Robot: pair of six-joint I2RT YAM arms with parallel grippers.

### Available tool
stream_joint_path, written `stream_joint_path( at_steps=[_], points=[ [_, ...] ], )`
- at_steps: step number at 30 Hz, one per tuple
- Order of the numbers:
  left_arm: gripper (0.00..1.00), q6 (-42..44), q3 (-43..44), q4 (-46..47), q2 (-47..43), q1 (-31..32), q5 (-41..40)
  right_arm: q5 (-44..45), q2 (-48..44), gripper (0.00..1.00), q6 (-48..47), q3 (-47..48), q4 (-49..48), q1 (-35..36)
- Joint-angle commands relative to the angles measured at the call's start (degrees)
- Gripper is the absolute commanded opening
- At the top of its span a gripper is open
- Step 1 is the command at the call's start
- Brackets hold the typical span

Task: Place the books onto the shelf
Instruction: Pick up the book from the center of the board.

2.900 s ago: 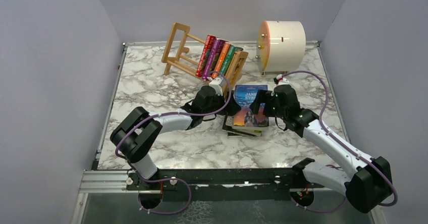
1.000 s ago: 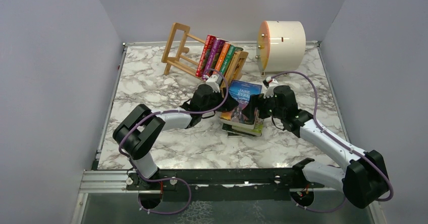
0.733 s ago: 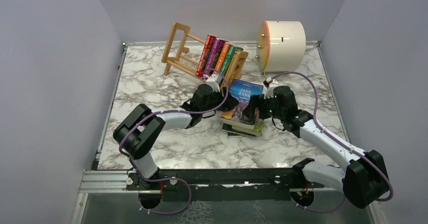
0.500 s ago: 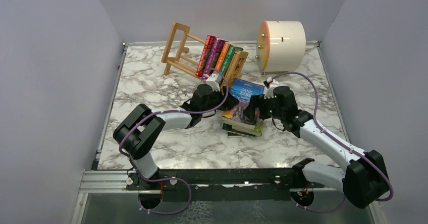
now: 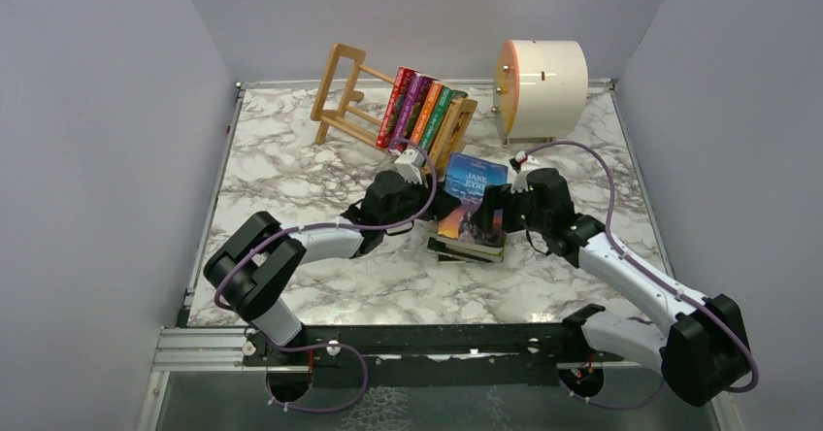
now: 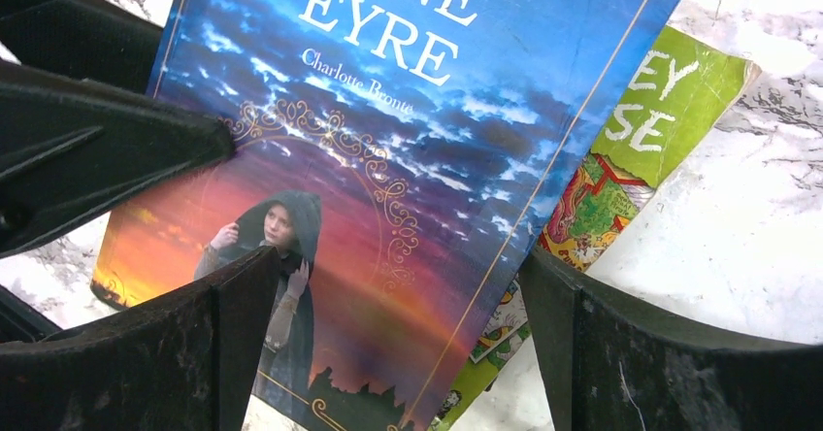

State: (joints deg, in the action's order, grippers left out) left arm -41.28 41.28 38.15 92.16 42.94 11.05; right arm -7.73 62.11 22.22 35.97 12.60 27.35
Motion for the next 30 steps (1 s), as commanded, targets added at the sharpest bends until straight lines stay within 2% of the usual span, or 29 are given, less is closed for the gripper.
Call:
stream_joint_path(
  at_steps=[1,10,18,30],
  points=[
    [0.0,-2.2,-1.67,4.99,-3.7,4.44,10.66,-5.42,-0.11,0.9,1.27,-1.41,-0.9,1.25],
    [0.01,-2.93,-4.29,5.0,-5.15,4.97,10.8,-5.9,-0.64,0.9,1.11,-1.11,-0.82,1.25],
    [0.12,-2.93,-4.36,4.93,-3.04,4.97,10.03,-7.61,-0.77,0.89,0.83,-1.19,-1.5,1.29],
    [0.18,-2.23,-1.5,7.07,-2.12,5.01,11.57,-11.35,0.3,0.89,-0.36,-0.33,-3.82,1.3]
  ],
)
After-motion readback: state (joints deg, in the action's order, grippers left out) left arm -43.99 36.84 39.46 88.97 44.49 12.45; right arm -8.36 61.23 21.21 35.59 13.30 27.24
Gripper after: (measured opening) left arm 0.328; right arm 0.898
